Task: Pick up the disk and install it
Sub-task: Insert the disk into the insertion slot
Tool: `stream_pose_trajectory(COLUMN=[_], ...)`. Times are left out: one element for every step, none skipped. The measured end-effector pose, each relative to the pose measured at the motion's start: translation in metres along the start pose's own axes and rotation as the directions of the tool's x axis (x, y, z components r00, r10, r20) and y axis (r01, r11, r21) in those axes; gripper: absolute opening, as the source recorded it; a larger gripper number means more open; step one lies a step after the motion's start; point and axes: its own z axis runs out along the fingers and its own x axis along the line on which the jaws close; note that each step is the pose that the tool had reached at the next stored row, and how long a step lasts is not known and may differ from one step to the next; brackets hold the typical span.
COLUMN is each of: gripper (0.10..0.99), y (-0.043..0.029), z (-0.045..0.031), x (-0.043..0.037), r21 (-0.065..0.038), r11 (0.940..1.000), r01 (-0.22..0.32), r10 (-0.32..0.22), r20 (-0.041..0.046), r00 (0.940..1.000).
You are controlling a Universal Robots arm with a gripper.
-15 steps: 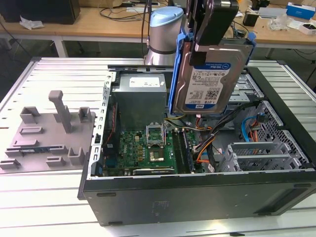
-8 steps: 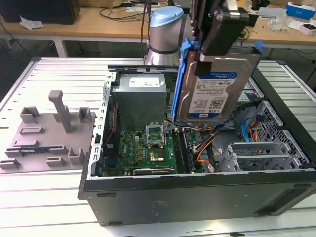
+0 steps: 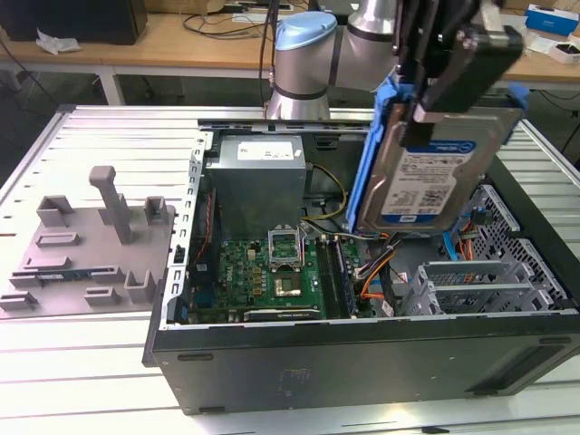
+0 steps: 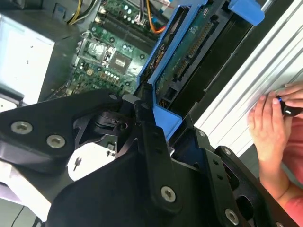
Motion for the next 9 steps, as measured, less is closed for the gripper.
stream_pose_trajectory(gripper=[0.369, 0.369, 0.369, 0.369, 0.369, 0.369, 0.369, 0.369, 0.369], y=[-0.0024, -0.0083, -0.0127, -0.0157, -0.0190, -0.0244, -0.0293, -0.0325, -0.0377], z=[0.0002, 0.0004, 0.0006, 0.0006, 0.0007, 0.0008, 0.0010, 0.0011, 0.0015], x=[0.0016, 0.0053, 0.0076, 0.0090, 0.0103, 0.0124, 0.0138, 0.0146, 0.0157], r21=[0.000, 0.000, 0.000, 0.000, 0.000, 0.000, 0.000, 0.000, 0.000], r11=[1.0000, 1.0000, 1.0000, 1.0000, 1.0000, 1.0000, 1.0000, 1.0000, 1.0000], r01=[0.000, 0.000, 0.000, 0.000, 0.000, 0.000, 0.000, 0.000, 0.000], r10=[0.000, 0.000, 0.000, 0.000, 0.000, 0.000, 0.000, 0.000, 0.000], r20=[0.0001, -0.0001, 0.0000, 0.0000, -0.0002, -0.0002, -0.0004, -0.0005, -0.0005], r00=[1.0000, 1.0000, 1.0000, 1.0000, 1.0000, 1.0000, 1.0000, 1.0000, 1.0000])
